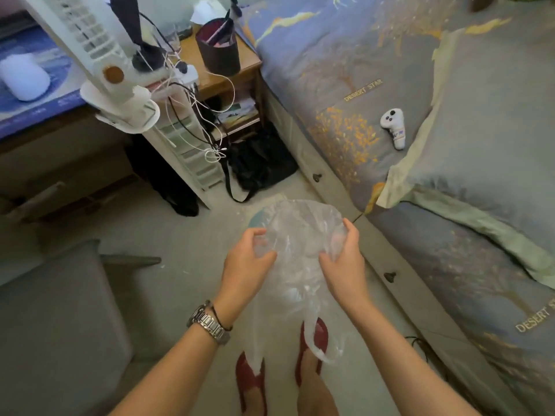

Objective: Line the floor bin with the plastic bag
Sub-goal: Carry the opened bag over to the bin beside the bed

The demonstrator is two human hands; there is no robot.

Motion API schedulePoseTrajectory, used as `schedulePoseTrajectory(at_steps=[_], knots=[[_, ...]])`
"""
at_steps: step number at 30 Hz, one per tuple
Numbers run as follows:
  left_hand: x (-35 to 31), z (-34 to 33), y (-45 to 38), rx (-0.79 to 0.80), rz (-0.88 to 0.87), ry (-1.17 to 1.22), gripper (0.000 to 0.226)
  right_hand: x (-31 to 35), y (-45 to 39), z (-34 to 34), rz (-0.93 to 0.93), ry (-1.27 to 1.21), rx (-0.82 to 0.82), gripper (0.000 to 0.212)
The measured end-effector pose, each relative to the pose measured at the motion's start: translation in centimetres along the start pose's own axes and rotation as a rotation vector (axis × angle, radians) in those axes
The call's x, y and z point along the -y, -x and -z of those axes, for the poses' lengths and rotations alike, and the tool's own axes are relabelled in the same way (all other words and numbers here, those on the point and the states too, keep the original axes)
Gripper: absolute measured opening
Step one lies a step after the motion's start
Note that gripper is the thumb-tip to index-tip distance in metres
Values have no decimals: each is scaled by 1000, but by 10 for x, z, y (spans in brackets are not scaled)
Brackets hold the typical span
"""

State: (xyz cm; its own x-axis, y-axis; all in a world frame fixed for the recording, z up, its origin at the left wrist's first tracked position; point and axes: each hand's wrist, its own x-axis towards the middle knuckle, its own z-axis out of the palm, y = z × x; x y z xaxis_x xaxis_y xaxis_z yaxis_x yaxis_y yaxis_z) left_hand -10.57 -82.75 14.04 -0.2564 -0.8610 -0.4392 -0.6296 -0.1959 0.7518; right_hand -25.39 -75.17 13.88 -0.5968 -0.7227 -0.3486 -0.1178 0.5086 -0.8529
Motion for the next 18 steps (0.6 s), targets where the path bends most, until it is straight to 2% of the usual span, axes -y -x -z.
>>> schedulePoseTrajectory(at_steps=[3,10,15,18], knots=[[4,-20,-31,-49,78,46,38,-19,-39,1,-24,-14,38,76],[41,-70,-81,-103,189,94,41,-80,-106,-4,-230,-129,155,94],[85,-89,-108,-59,238,75,52,-126,-138,-33,-308,-121,209,82],[106,-91,-122,-19,294,95,56,-139,-148,-49,-295,-90,208,72]])
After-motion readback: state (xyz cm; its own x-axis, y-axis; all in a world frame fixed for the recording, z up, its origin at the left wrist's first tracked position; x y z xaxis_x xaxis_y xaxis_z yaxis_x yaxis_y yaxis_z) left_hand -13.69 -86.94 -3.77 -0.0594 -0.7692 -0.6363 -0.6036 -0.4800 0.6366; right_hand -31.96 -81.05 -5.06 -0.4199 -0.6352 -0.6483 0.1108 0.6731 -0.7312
